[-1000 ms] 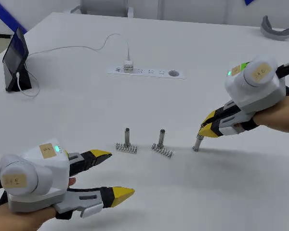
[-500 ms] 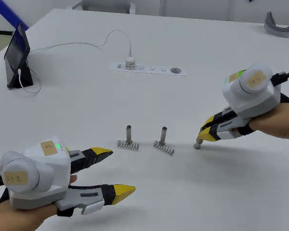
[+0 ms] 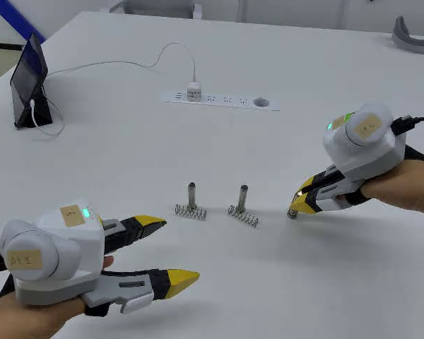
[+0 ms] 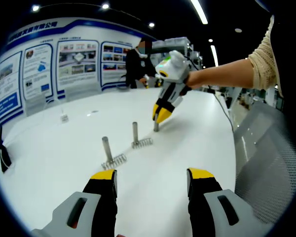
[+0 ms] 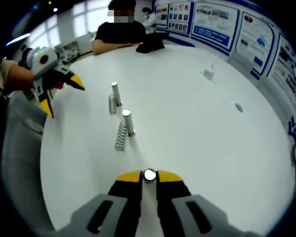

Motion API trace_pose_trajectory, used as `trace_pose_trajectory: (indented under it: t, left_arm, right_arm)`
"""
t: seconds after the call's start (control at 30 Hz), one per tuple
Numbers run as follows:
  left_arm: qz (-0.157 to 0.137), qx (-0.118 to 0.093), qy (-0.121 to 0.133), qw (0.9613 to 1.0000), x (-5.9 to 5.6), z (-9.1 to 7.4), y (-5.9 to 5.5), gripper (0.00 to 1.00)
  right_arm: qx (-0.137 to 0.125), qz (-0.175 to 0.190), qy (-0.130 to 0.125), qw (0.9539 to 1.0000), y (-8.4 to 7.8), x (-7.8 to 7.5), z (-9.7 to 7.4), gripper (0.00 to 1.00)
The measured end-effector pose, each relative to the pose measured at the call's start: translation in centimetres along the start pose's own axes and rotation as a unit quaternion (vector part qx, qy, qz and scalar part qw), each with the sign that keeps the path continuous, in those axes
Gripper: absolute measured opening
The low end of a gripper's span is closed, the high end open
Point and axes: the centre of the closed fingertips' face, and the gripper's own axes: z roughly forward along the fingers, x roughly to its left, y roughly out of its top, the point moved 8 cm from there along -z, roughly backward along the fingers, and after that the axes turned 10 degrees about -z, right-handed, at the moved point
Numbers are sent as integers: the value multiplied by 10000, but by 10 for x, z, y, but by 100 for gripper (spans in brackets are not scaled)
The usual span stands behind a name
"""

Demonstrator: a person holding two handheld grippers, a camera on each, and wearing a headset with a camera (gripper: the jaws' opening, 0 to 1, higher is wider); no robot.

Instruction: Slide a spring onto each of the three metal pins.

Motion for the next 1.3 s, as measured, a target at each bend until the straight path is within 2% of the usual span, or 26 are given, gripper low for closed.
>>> trace_pose_trajectory:
  t: [0.33,0.7,1.0,1.13,1.3]
  left_arm:
    - [8,-14,-13,10000,0,1,1,58]
    - [26,-17,-14,10000,0,0,2,58]
    - [56,-17,-13,10000,-2,1,4,58]
    - [69,-28,-19,10000,-3,1,5,58]
    - [81,-34,3,10000,-2,-1,5,58]
  right_arm:
    - [31,-9,-25,10000,0,0,0,13]
    - [-51,-65,-139,9999,5,3,-7,22]
    - [-379,-131,-257,9989,32,12,-18,24]
    - [-442,-213,-230,9985,42,19,-14,24]
    - [-444,-226,-153,9986,47,27,-3,23]
